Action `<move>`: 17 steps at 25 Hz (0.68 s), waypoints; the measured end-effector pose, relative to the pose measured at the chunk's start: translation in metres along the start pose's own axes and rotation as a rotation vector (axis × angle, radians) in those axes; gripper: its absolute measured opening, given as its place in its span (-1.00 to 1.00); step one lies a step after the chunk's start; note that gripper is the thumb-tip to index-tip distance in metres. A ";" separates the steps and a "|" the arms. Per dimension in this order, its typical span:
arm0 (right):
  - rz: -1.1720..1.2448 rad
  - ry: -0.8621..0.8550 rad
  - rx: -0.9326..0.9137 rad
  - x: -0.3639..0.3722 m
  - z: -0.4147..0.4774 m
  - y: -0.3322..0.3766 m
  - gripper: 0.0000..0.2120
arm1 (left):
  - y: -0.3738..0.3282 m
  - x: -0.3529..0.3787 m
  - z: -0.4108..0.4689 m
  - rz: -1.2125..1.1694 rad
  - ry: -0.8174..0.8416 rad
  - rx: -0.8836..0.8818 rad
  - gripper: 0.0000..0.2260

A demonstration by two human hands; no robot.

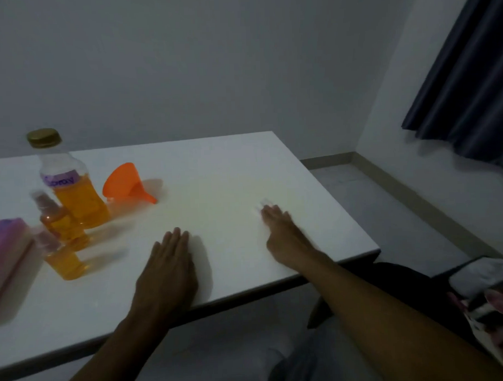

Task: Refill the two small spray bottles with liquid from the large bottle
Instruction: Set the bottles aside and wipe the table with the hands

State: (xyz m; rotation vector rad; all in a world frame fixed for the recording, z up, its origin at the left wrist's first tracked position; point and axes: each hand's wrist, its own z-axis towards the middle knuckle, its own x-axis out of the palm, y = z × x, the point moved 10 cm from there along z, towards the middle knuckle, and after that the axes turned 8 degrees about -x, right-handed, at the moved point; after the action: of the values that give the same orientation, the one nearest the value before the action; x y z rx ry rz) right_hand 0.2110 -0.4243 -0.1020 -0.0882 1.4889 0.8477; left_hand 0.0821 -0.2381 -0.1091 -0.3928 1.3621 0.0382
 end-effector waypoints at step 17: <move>0.546 -0.348 1.010 0.057 -0.242 -0.334 -0.54 | -0.189 0.060 0.030 -0.121 0.099 0.431 -0.51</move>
State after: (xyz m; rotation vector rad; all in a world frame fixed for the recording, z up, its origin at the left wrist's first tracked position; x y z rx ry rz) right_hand 0.1827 -0.7695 -0.3324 1.1938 1.4609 0.4013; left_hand 0.1707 -0.4174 -0.1145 -0.1133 1.3982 -0.3738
